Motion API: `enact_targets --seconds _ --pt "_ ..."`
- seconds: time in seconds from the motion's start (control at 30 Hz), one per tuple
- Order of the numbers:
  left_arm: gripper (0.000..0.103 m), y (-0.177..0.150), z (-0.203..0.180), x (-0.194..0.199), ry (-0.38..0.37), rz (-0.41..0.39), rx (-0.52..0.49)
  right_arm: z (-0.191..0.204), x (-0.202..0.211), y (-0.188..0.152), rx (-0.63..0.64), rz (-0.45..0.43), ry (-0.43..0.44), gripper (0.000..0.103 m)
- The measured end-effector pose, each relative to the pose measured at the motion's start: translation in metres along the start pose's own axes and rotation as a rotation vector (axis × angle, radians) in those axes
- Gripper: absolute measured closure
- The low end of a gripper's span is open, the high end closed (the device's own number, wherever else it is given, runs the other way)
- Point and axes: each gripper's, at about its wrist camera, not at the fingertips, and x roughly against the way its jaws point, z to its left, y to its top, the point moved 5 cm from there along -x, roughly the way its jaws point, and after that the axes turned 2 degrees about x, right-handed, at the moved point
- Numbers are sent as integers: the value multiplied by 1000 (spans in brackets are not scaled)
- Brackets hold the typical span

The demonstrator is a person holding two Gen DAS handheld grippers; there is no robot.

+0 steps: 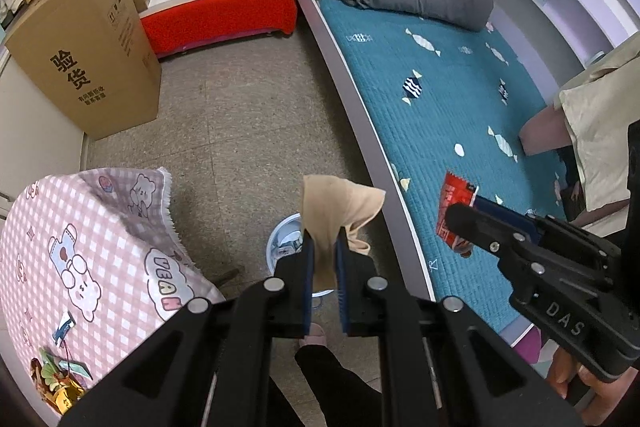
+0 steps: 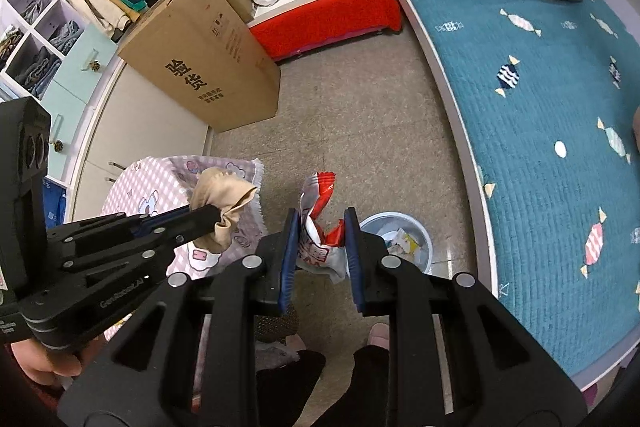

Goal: Collect trash
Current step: 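Carry the beige cloth and red-white packet over the light-blue bucket, then open the right tool over the bucket while the left tool releases the beige cloth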

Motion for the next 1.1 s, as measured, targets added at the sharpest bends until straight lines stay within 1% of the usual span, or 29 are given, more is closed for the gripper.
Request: enact_targets --seconds 0.03,0.07,0.1,0.13,0.17,0.57,0.97,1.1 --pt "93 0 0 0 0 0 1 -1 0 0 -4 1 1 77" --pt "93 0 -1 -1 1 2 1 -2 -1 0 -10 0 -1 70" --pt "93 0 -1 -2 2 4 1 -3 -1 0 -15 -1 -2 59" --pt "93 0 0 -3 3 6 0 -3 -1 1 -15 -3 -7 54" --pt "93 0 0 -4 4 9 -1 -3 -1 1 -14 -6 -12 52" --pt "93 1 -3 -13 9 28 -16 -9 -2 5 -36 3 3 52" --pt "93 4 -18 -21 5 42 -45 -21 1 2 -65 -6 -13 52" --pt "93 5 -26 -23 2 45 -59 -27 5 2 -82 -19 -24 50"
